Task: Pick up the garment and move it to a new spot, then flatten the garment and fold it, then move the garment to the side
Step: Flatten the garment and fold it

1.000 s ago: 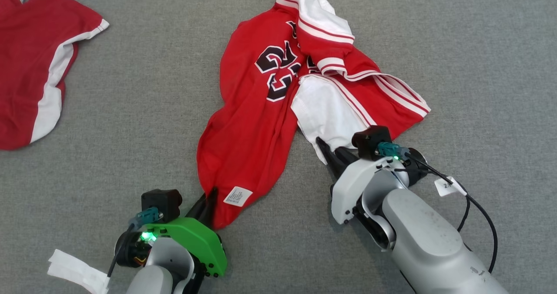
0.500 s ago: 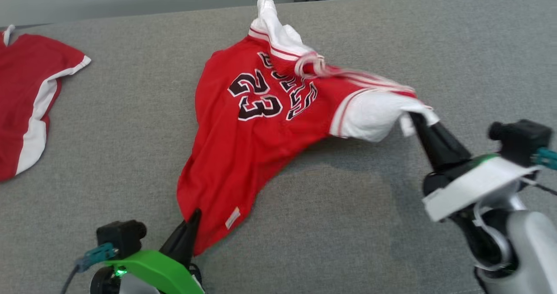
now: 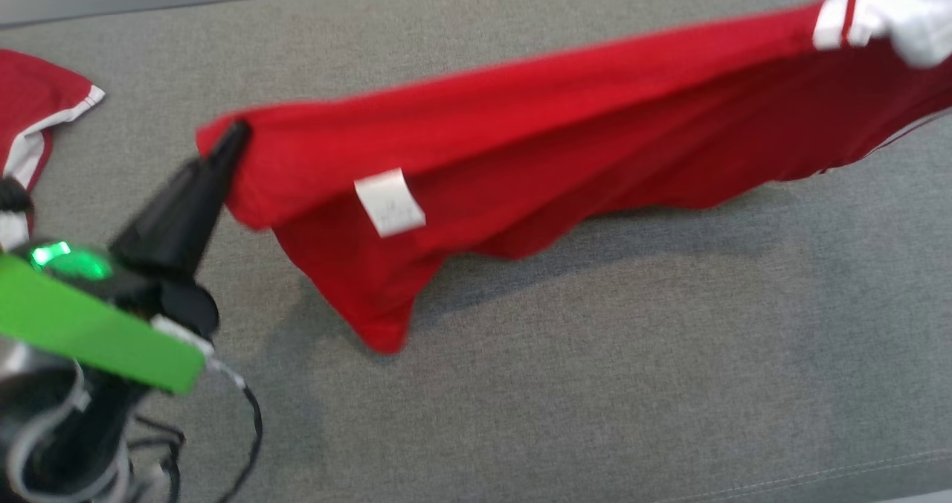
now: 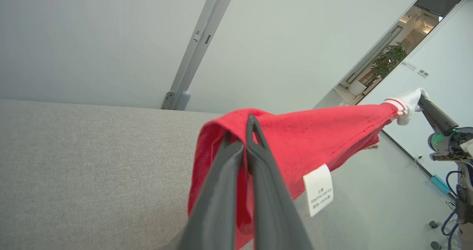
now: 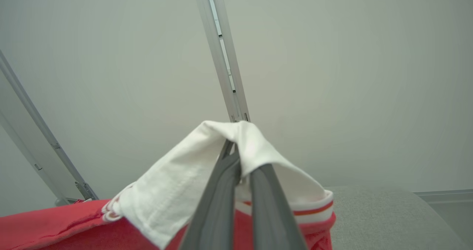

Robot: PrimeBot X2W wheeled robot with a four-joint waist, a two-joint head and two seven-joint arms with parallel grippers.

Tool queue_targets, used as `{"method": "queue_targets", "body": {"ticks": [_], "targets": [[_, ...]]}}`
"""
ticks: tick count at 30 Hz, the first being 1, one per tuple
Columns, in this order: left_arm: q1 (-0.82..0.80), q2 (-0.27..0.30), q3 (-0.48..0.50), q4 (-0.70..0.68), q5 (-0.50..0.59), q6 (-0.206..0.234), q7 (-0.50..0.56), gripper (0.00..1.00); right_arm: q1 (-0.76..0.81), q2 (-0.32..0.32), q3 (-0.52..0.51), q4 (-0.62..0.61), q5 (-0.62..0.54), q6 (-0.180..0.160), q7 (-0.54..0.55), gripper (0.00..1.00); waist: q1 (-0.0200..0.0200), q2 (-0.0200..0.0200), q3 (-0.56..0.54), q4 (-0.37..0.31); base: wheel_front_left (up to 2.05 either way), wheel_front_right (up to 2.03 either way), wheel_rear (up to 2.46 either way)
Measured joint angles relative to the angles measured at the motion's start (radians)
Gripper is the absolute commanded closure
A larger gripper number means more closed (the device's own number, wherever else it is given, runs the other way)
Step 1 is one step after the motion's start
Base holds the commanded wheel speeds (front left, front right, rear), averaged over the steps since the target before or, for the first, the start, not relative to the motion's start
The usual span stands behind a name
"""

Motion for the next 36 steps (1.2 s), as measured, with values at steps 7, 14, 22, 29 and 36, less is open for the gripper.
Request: {"method": "queue_targets", "body": {"ticks": [7,14,22,29,36], "targets": [[-0.621,0.027,-0.027,0.265,-0.016,0.098,0.132,1.00,-0.544,0.008,0.052,0.242,-0.124,0.000,0.083,1.00,0.0000,0.0000,0.137,0.012,0.00,0.00,0.00],[-1.119,-0.013,-0.059,0.695,0.100,0.110,0.011,1.00,-0.989,0.116,0.129,0.568,-0.311,0.000,-0.087,1.00,0.0003,0.0000,0.299,0.033,0.00,0.00,0.00],[-1.360,-0.027,-0.053,0.987,0.165,0.019,-0.212,1.00,-1.227,0.153,0.222,0.804,-0.343,0.000,-0.267,1.00,0.0003,0.0000,0.414,0.039,0.00,0.00,0.00],[-1.315,-0.017,-0.030,1.159,0.132,-0.052,-0.291,1.00,-1.098,0.107,0.314,0.841,-0.247,0.000,-0.367,1.00,0.0002,0.0000,0.428,0.026,0.00,0.00,0.00],[-1.029,-0.003,-0.035,1.217,0.061,-0.092,-0.284,1.00,-0.604,0.068,0.391,0.643,-0.054,0.000,-0.466,1.00,0.0002,0.0000,0.397,0.030,0.00,0.00,0.00]]}}
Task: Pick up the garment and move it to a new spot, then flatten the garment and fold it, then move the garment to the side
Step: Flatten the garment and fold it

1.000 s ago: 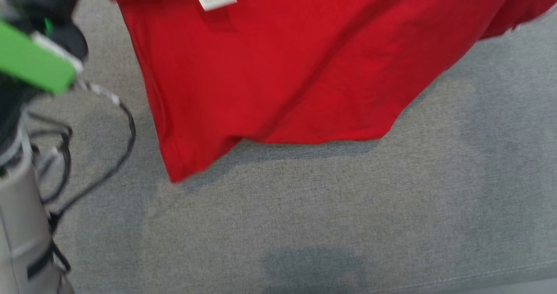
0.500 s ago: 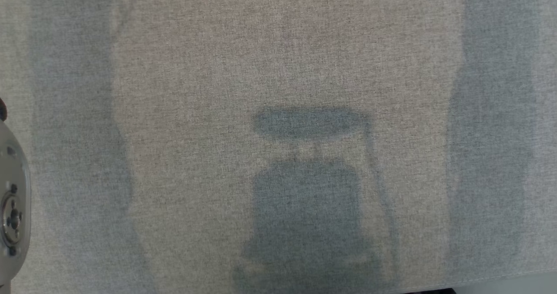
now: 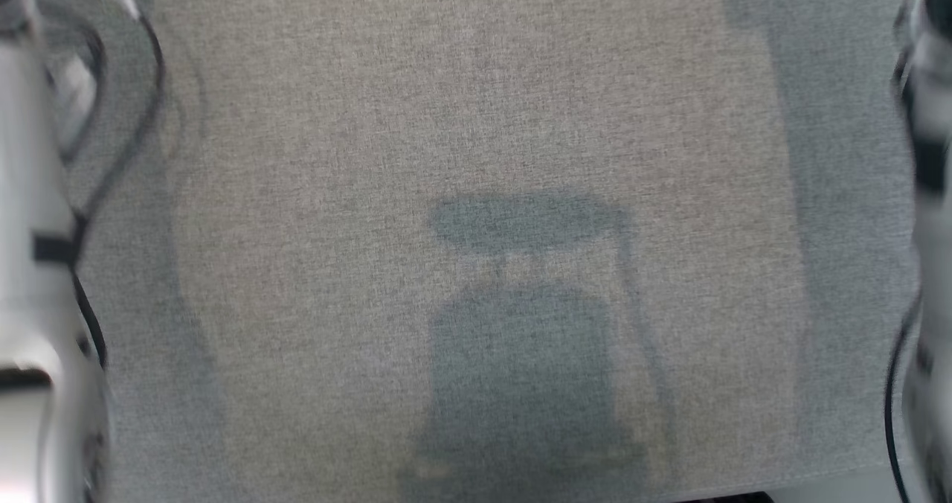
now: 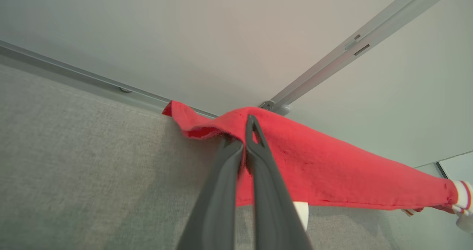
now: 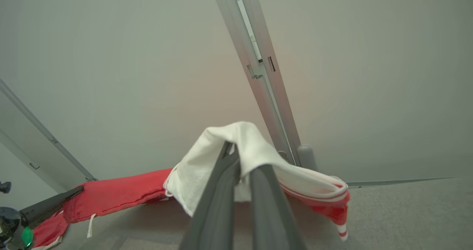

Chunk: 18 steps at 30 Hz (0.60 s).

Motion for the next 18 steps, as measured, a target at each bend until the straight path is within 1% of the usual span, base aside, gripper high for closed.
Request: {"method": "queue_targets", "body": {"ticks": [4,8,12,14,16,18], "targets": [[0.242,0.003,-0.020,-0.030,-0.046,-0.005,0.016,1.00,0.353,-0.029,0.001,-0.075,0.059,0.000,-0.055,1.00,0.0000,0.0000,-0.047,-0.002,0.00,0.00,0.00],[0.465,0.008,-0.041,-0.145,-0.089,-0.009,0.022,1.00,0.627,-0.032,0.000,-0.102,0.100,0.000,-0.103,1.00,-0.0002,0.0000,-0.116,-0.006,0.00,0.00,0.00],[0.719,0.009,-0.037,-0.285,-0.128,-0.010,0.023,1.00,0.819,-0.020,-0.008,-0.117,0.142,0.001,-0.146,1.00,-0.0003,0.0000,-0.195,-0.012,0.00,0.00,0.00],[0.843,-0.001,-0.030,-0.358,-0.146,0.004,0.020,1.00,0.888,-0.013,-0.014,-0.116,0.158,0.001,-0.165,1.00,-0.0003,0.0000,-0.233,-0.016,0.00,0.00,0.00],[0.962,-0.015,-0.028,-0.437,-0.156,0.023,0.023,1.00,0.947,-0.019,-0.012,-0.116,0.162,0.001,-0.174,1.00,-0.0003,0.0000,-0.269,-0.020,0.00,0.00,0.00],[1.084,-0.045,-0.024,-0.528,-0.189,0.049,0.016,1.00,1.006,-0.020,-0.020,-0.106,0.164,0.001,-0.193,1.00,-0.0003,0.0000,-0.304,-0.026,0.00,0.00,0.00]]}}
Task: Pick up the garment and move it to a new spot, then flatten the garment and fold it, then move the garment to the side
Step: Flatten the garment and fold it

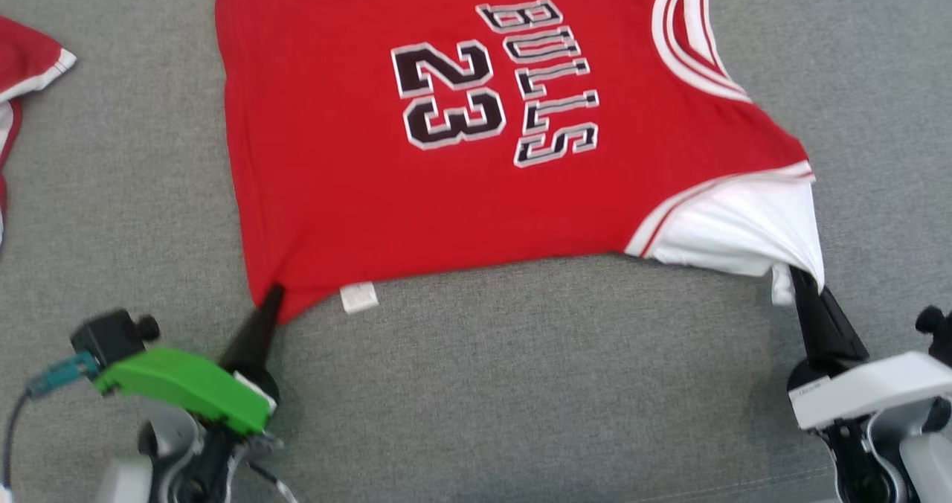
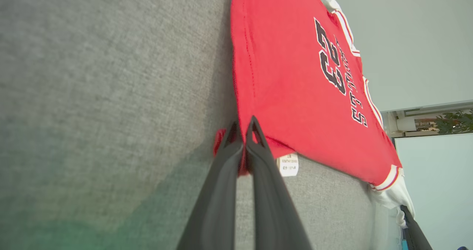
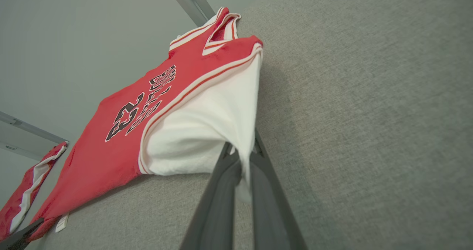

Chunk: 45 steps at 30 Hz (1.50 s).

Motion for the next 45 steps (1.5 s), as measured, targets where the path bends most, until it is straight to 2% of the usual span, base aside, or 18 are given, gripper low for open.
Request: {"method": "queue_targets", "body": {"ticks": [7,11,16,22,30,43,45], "targets": [[0.328,-0.072,-0.046,-0.266,-0.058,0.058,0.008,1.00,0.209,-0.007,-0.067,-0.007,0.051,0.000,-0.062,1.00,0.0000,0.0000,-0.074,-0.001,0.00,0.00,0.00],[0.395,-0.087,-0.047,-0.332,-0.095,0.081,0.008,1.00,0.232,-0.022,-0.078,-0.008,0.058,0.000,-0.061,1.00,0.0000,0.0000,-0.069,0.008,0.00,0.00,0.00],[0.376,-0.086,-0.081,-0.361,-0.094,0.099,0.045,1.00,0.157,-0.046,-0.050,-0.012,0.048,0.000,-0.028,1.00,0.0000,0.0000,-0.062,0.014,0.00,0.00,0.00],[0.305,-0.063,-0.105,-0.391,-0.066,0.133,0.094,1.00,0.067,-0.088,-0.010,-0.075,0.041,0.000,0.036,1.00,0.0000,0.0000,-0.065,0.017,0.00,0.00,0.00],[0.248,-0.041,-0.071,-0.419,-0.082,0.197,0.144,1.00,-0.047,-0.143,-0.004,-0.100,0.029,-0.001,0.140,1.00,0.0000,0.0000,-0.053,0.013,0.00,0.00,0.00],[0.103,-0.028,-0.084,-0.301,-0.066,0.241,0.184,1.00,-0.219,-0.154,0.058,0.038,-0.034,-0.001,0.240,1.00,0.0000,0.0000,-0.030,0.045,0.00,0.00,0.00],[0.078,-0.029,-0.088,-0.281,-0.062,0.247,0.185,0.83,-0.247,-0.158,0.073,0.062,-0.049,-0.001,0.251,1.00,0.0000,0.0000,-0.027,0.047,0.00,0.00,0.00]]}}
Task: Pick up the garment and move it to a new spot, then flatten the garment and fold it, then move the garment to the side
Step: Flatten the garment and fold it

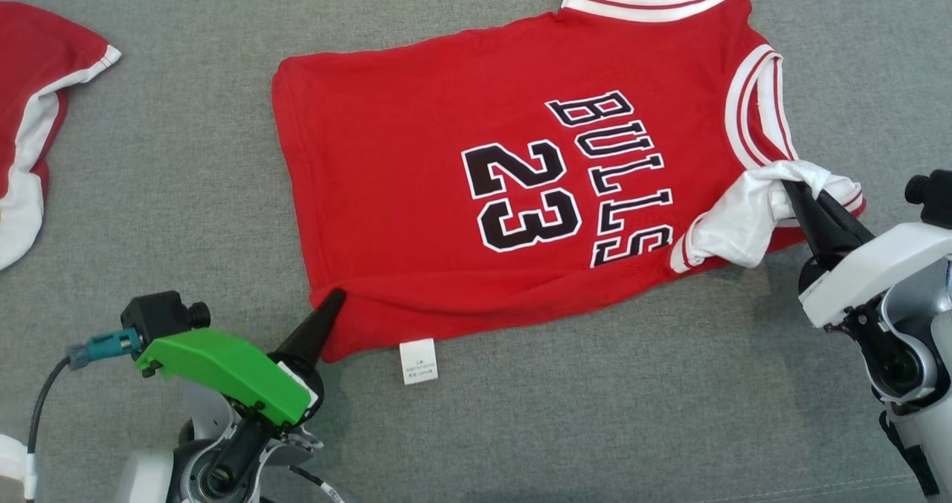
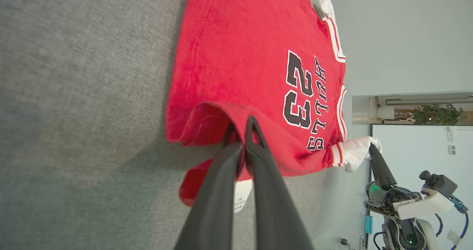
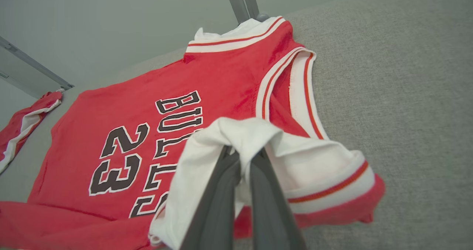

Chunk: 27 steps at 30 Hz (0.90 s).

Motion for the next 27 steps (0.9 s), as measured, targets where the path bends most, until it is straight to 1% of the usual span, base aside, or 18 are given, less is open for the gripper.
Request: {"method": "queue_targets", "body": {"ticks": [1,2,3,7,11,15,18,21,23,25,27], "targets": [[-0.011,-0.001,0.002,0.010,0.001,0.004,0.001,0.59,-0.016,0.001,0.005,0.013,-0.006,0.000,0.001,1.00,0.0000,0.0000,0.002,0.000,0.00,0.00,0.00],[-0.020,-0.002,0.005,0.017,0.002,0.009,-0.002,0.00,-0.032,-0.002,0.013,0.024,-0.020,0.000,0.001,0.25,0.0000,0.0000,0.003,0.000,0.00,0.00,0.00],[-0.029,-0.003,0.012,0.027,0.003,0.015,-0.005,0.00,-0.049,-0.007,0.023,0.034,-0.032,0.000,0.001,0.00,0.0000,0.0000,0.005,-0.002,0.00,0.00,0.00],[-0.042,-0.008,0.030,0.048,0.003,0.025,-0.026,0.00,-0.098,-0.016,0.040,0.086,-0.070,0.000,-0.012,0.00,0.0000,0.0000,0.005,-0.007,0.00,0.00,0.00],[-0.029,-0.010,0.053,0.055,0.002,0.025,-0.053,0.00,-0.104,-0.020,0.039,0.096,-0.076,0.000,-0.051,0.00,0.0000,0.0000,-0.005,-0.007,0.00,0.00,0.00],[0.010,0.002,0.058,0.040,0.028,0.002,-0.095,0.00,-0.063,-0.050,0.030,0.081,-0.108,0.000,-0.094,0.00,0.0001,0.0000,-0.024,-0.004,0.00,0.00,0.00],[0.046,0.014,0.049,0.004,0.084,-0.026,-0.149,0.00,-0.005,-0.064,0.012,0.057,-0.159,0.000,-0.131,0.00,0.0000,0.0000,-0.042,-0.004,0.00,0.00,0.00],[0.084,0.020,0.031,-0.015,0.149,-0.049,-0.220,0.00,0.051,-0.073,-0.012,0.035,-0.245,0.000,-0.167,0.00,0.0000,0.0000,-0.064,-0.005,0.00,0.00,0.00],[0.112,0.021,0.003,-0.017,0.215,-0.061,-0.268,0.00,0.089,-0.064,-0.031,0.027,-0.291,0.000,-0.188,0.00,0.0000,0.0000,-0.080,-0.008,0.00,0.00,0.00],[0.142,0.024,-0.030,-0.004,0.281,-0.067,-0.315,0.00,0.126,-0.040,-0.049,0.014,-0.329,0.000,-0.214,0.00,0.0000,0.0000,-0.098,-0.011,0.00,0.00,0.00],[0.166,0.012,-0.048,0.018,0.323,-0.067,-0.365,0.00,0.152,-0.012,-0.071,0.001,-0.366,0.000,-0.243,0.00,0.0000,0.0000,-0.113,-0.016,0.00,0.00,0.00]]}}
